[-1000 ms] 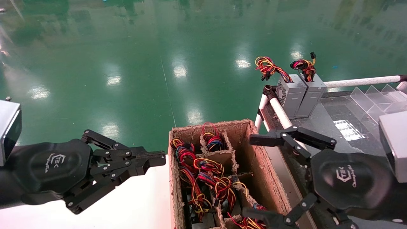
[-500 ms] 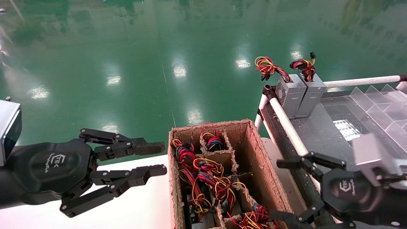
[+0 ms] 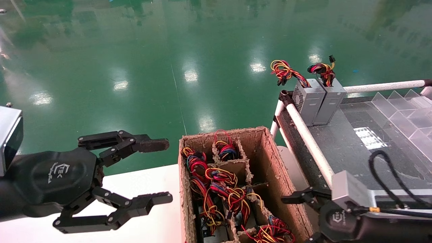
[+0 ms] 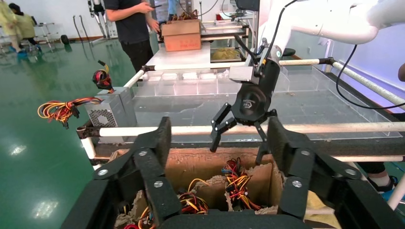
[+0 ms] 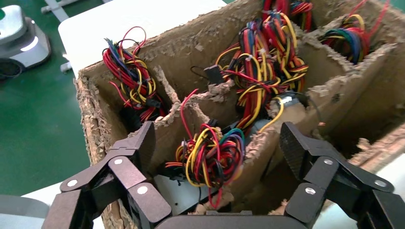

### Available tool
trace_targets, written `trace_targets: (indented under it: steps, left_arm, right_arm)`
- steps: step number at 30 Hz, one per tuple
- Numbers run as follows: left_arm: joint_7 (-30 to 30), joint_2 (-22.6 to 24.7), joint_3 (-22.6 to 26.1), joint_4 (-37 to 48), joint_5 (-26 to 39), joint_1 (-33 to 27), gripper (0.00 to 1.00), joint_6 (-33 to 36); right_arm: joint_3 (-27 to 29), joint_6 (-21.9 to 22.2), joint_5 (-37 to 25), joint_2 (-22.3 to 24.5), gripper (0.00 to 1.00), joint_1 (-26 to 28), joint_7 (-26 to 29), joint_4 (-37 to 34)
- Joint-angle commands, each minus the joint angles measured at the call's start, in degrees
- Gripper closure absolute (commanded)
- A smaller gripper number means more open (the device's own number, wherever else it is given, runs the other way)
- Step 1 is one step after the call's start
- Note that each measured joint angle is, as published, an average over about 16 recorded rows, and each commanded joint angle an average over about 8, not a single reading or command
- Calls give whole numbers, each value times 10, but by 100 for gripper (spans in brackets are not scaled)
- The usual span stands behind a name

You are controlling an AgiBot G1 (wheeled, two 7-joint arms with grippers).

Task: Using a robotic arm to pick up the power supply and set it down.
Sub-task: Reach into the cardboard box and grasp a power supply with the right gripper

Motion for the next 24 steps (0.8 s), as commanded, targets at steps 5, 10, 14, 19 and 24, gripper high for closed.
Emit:
trace_targets:
  steps: [5,10,14,19,24]
  left_arm:
    - [0,0,0,0,0,0,0,0]
    - [0,0,0,0,0,0,0,0]
    - [0,0,0,0,0,0,0,0]
    - [0,0,0,0,0,0,0,0]
    - [0,0,0,0,0,0,0,0]
  right_arm:
    - [-11,1,-18,-12,100,2,0,-3]
    - [-14,6,-28,-11,100,-2,-3,-1]
    - [-14,11,-31,-9,100,-8,-7,3]
    - [-13,15,-31,-6,100,-14,-10,5]
    - [-11,16,-27,-3,100,-19,-14,6]
